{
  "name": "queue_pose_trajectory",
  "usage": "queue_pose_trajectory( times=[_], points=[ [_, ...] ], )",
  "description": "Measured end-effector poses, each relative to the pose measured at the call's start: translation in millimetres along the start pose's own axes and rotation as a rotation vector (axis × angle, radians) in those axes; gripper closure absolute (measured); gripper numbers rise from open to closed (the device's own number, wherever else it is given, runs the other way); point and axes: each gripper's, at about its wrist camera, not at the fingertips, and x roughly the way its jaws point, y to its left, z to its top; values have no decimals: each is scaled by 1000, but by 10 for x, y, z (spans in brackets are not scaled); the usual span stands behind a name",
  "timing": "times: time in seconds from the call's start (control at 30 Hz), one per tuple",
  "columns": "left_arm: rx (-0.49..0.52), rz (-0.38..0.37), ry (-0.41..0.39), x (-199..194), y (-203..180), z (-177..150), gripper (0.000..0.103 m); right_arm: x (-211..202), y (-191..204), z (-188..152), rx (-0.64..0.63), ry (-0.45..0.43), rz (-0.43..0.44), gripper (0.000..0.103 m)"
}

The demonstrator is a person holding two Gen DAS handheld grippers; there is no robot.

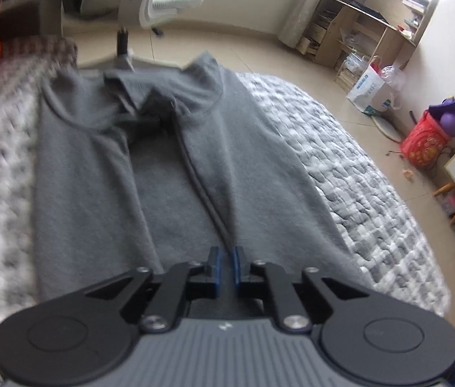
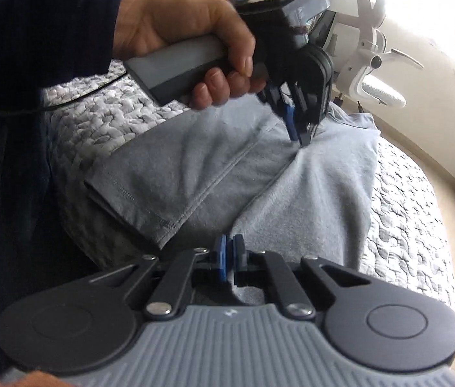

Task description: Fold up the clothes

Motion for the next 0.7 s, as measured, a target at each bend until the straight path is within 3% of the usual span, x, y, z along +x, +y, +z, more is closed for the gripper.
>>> queue_pose_trajectory(
  times=[0.2, 0.27, 0.33, 0.5, 0.7],
  points=[
    [44, -7, 49, 62, -82, -85, 95, 5, 118, -93, -14, 12, -15, 95],
    [54, -5, 45, 53, -105, -90, 95, -14, 87, -98, 24, 2, -3, 88],
    [41, -17, 51, 46, -96, -93, 95, -81, 22, -113, 69, -18, 16, 88],
    [82, 4, 51, 27, -164, -135, 95, -285, -288, -204, 259, -67, 9, 87],
    [52, -14, 43, -104, -165, -112, 91, -349, -883, -444, 636, -77, -34, 86]
  ],
)
